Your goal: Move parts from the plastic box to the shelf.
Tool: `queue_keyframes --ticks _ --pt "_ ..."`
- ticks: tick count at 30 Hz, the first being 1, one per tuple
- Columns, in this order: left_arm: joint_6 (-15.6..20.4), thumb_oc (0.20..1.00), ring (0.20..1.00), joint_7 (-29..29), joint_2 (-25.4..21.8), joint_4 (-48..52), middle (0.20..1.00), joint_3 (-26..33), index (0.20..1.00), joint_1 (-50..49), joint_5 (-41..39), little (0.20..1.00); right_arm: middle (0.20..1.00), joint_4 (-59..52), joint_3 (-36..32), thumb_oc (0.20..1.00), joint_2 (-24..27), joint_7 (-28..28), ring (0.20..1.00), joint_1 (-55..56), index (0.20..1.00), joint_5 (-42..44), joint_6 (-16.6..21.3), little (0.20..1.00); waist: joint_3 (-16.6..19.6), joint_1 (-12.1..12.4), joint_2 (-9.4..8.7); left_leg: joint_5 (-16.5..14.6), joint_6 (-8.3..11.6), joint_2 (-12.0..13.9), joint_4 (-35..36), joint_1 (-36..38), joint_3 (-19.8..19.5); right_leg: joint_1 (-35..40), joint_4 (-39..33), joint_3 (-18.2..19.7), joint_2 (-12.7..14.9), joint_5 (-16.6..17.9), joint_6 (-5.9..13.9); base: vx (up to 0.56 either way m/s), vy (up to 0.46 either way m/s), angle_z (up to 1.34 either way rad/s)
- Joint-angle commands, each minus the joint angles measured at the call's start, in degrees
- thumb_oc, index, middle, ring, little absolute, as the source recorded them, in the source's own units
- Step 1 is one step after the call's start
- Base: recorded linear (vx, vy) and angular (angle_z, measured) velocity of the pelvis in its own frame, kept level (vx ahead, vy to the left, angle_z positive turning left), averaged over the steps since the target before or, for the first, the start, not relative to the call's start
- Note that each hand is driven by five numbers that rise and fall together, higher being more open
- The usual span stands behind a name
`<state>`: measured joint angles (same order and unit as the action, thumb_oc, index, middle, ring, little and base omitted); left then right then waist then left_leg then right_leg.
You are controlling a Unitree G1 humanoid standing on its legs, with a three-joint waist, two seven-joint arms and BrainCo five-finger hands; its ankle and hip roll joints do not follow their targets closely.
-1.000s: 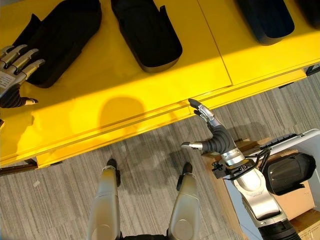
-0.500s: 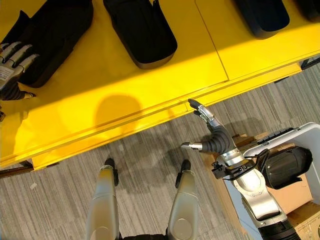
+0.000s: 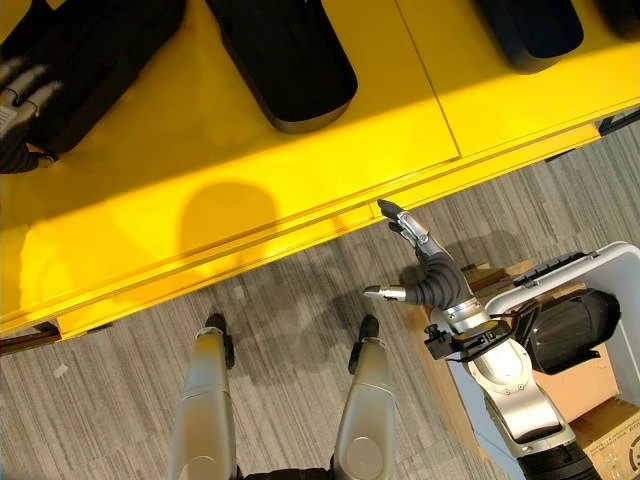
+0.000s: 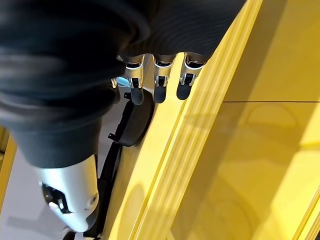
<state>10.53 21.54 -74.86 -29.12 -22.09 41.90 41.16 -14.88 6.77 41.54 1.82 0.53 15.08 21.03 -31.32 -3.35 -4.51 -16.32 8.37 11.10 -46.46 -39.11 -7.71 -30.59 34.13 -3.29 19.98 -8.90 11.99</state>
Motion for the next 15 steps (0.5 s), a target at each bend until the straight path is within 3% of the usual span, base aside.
queue_keyframes --ticks 1,3,12,15 --pt "-1.1 0.200 0.200 -4.2 -0.8 0.1 0.200 -0.9 0.200 -2.5 1.0 0.200 1.000 -1.6 -4.7 1.000 -0.3 -0.4 1.000 2.1 1.000 1.4 3.2 1.000 3.6 0.7 -1.40 7.7 -1.70 0.4 4.1 -1.1 1.0 -2.1 8.9 1.1 0.5 -1.2 -2.81 0.00 0.000 0.00" --pt "-0.4 0.200 0.200 -4.9 -1.9 2.5 0.200 2.7 0.200 -5.7 0.9 0.200 1.000 -1.4 -5.5 1.000 -0.8 -0.1 1.000 2.9 1.000 0.9 2.7 1.000 3.6 0.9 -1.34 7.7 -1.65 0.3 4.1 -1.1 1.0 -2.1 9.1 1.1 0.5 -1.4 -2.91 0.00 0.000 0.00" --pt "0.3 0.200 0.200 -7.9 -1.2 5.1 0.200 8.5 0.200 -11.0 -3.0 0.200 1.000 -1.2 -6.2 1.000 -1.6 1.2 1.000 3.5 1.000 1.3 1.8 1.000 3.7 1.2 -0.96 7.7 -1.57 0.3 4.4 -0.7 1.1 -2.2 9.6 1.2 0.3 -1.7 -3.17 0.00 0.000 0.00" --pt "-0.8 0.200 0.200 -8.6 2.3 5.5 0.200 13.9 0.200 -14.7 -7.1 0.200 1.000 -1.2 -6.5 1.000 -2.2 1.9 1.000 3.6 1.000 1.7 1.2 1.000 3.7 1.6 -0.82 7.9 -1.46 0.2 4.9 0.0 1.1 -1.8 9.6 1.3 0.3 -1.8 -3.38 0.00 0.000 0.00"
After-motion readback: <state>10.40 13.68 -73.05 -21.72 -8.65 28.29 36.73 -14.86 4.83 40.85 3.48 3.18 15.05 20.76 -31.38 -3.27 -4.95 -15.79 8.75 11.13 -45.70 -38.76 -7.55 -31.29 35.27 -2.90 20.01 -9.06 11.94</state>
